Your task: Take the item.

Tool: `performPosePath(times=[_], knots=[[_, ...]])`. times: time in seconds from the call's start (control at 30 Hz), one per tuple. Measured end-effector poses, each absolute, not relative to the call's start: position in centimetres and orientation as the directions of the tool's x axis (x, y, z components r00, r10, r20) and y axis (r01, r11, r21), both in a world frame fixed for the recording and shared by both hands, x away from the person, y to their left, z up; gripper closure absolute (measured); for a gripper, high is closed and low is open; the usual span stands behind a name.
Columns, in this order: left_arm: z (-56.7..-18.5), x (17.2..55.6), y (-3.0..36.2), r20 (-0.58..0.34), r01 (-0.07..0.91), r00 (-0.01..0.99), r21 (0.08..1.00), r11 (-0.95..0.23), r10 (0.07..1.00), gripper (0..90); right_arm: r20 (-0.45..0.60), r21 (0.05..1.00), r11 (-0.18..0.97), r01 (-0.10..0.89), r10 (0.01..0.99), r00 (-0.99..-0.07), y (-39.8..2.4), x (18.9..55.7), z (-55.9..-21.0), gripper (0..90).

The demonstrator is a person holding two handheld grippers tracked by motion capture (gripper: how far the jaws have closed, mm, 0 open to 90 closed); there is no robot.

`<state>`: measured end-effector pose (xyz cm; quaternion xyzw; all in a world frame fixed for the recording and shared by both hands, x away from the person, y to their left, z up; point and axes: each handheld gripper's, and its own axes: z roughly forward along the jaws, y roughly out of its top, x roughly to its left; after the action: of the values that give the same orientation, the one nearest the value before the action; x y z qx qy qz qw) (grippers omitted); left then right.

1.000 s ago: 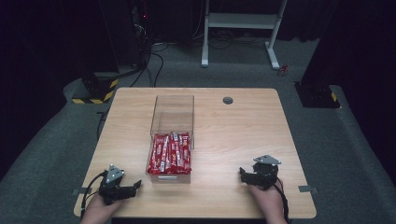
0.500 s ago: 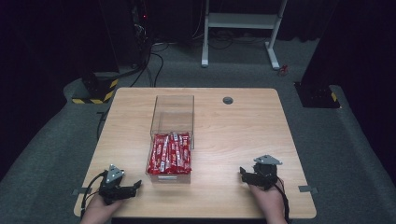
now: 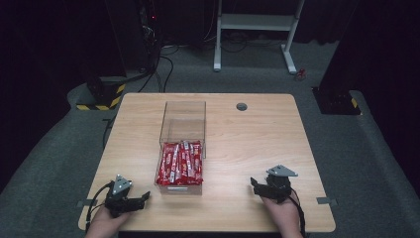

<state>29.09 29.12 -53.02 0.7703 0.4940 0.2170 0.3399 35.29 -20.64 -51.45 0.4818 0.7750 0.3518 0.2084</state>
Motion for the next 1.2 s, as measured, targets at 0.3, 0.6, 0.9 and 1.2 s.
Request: performPosePath(times=[0.3,0.6,0.9,1.2], knots=[[-53.0,29.1,29.1,-0.002,0.613,0.418,0.738,-0.281,0.909,14.2,0.009,0.759,0.307,0.574,0.877,-0.481,-19.9,35.0,-51.5,20.0],[-53.0,29.1,29.2,-0.004,0.615,0.419,0.737,-0.281,0.908,14.2,0.011,0.759,0.324,0.565,0.861,-0.509,-19.0,34.8,-51.6,20.9],[-53.0,29.1,29.2,-0.004,0.615,0.419,0.737,-0.281,0.908,14.2,0.014,0.751,0.351,0.559,0.838,-0.545,-17.8,34.5,-51.9,22.2],[-53.0,29.1,29.2,-0.004,0.615,0.419,0.737,-0.281,0.908,14.2,0.009,0.759,0.370,0.536,0.817,-0.576,-16.9,34.1,-51.8,23.9]])
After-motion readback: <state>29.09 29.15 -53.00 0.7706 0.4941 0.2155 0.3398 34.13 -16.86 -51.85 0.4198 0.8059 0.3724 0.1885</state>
